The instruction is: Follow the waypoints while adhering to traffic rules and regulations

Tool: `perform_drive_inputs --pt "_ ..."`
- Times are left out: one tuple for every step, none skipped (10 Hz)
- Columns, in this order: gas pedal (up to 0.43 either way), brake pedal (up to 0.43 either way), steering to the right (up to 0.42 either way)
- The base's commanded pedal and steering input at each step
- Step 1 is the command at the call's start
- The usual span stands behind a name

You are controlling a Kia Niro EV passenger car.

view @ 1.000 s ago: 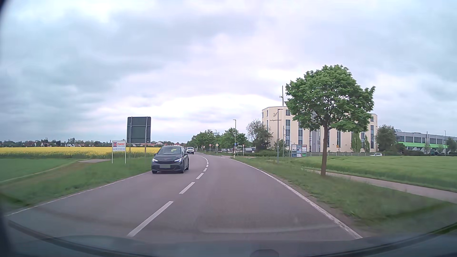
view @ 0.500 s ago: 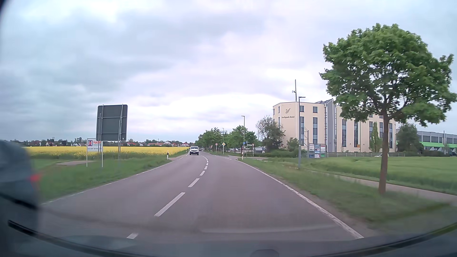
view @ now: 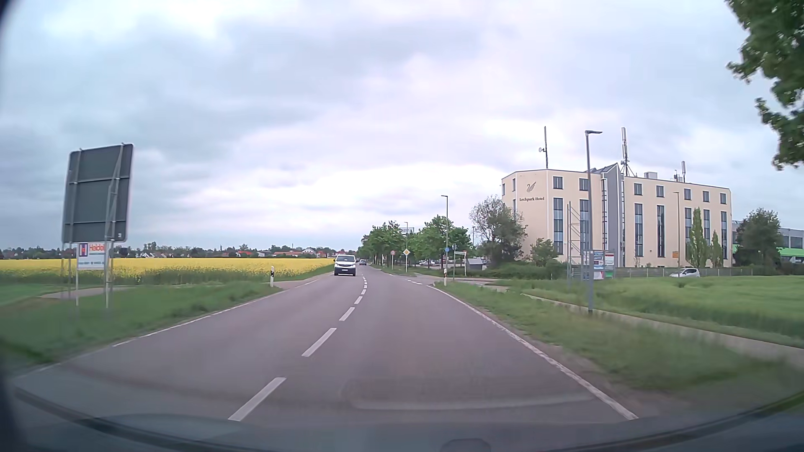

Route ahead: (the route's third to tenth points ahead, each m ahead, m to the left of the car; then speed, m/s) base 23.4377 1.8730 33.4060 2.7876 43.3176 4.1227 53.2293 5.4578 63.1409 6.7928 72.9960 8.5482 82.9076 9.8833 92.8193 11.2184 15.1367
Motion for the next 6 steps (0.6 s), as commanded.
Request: perform_drive_inputs --pt "0.169 0.0 -0.022" --pt "0.169 0.0 -0.021" --pt "0.169 0.0 -0.021" --pt "0.169 0.0 -0.022" --pt "0.169 0.0 -0.022" --pt "0.169 0.0 -0.022"
